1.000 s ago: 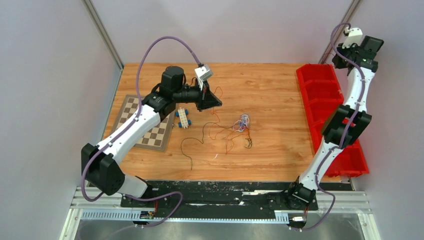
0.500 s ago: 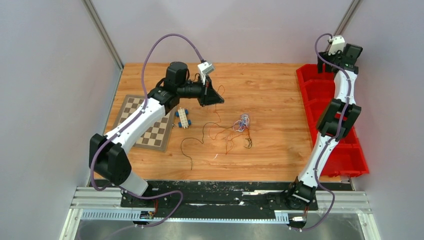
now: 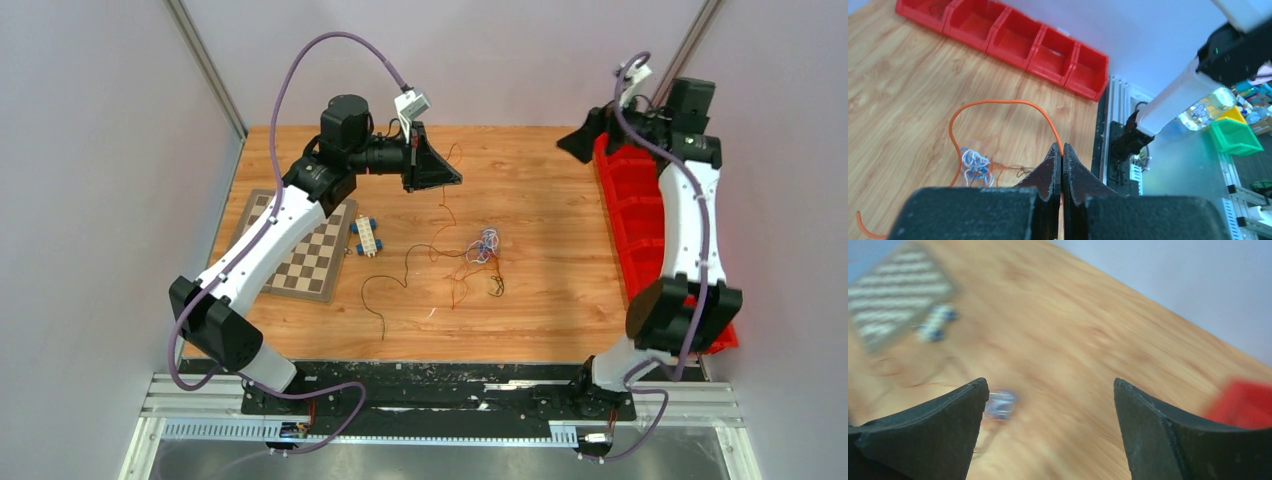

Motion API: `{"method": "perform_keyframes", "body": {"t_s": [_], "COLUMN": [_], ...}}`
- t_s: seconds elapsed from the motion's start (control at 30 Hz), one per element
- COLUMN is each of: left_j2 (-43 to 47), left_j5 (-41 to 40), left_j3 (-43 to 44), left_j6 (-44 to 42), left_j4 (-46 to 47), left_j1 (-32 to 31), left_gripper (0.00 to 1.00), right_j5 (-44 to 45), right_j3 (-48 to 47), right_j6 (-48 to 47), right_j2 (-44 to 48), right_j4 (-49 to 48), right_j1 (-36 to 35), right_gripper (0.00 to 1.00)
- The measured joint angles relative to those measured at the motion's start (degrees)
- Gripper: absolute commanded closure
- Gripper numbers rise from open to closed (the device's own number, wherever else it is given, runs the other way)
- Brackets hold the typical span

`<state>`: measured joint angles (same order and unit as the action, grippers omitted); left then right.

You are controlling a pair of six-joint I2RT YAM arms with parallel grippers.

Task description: Untangle the cables

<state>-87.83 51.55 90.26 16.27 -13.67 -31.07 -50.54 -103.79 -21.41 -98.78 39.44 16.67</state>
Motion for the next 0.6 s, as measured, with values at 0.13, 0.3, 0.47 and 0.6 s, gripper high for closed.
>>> {"method": "perform_keyframes", "body": {"t_s": [0.13, 0.3, 0.47, 0.6], "left_j2": [0.0, -0.1, -0.1, -0.1], "left_j5": [1.2, 2.4, 2.9, 3.4], "left_j3": [3.5, 4.8, 5.1, 5.2], "left_j6": [4.7, 12.0, 16.1, 17.8], "left_j4": [1.6, 6.4, 9.4, 10.4], "left_j1": [-0.2, -0.6, -1.5, -1.8], "left_gripper": [1.00, 1.00, 1.00, 1.00], "right_j5": [-7.2, -7.5, -1.8, 2.4], "right_j3": [8.0, 17.5, 23.2, 26.6], "right_j6": [3.2, 5.2, 5.3, 5.7], "right_j2": [13.9, 22.8, 23.1, 22.1], "right_j4": [-1.3, -5.0, -8.9, -12.6], "right_j1": [-13.0, -30.8, -39.9, -41.0], "right_gripper": [0.06, 0.07, 0.14, 0.40]}}
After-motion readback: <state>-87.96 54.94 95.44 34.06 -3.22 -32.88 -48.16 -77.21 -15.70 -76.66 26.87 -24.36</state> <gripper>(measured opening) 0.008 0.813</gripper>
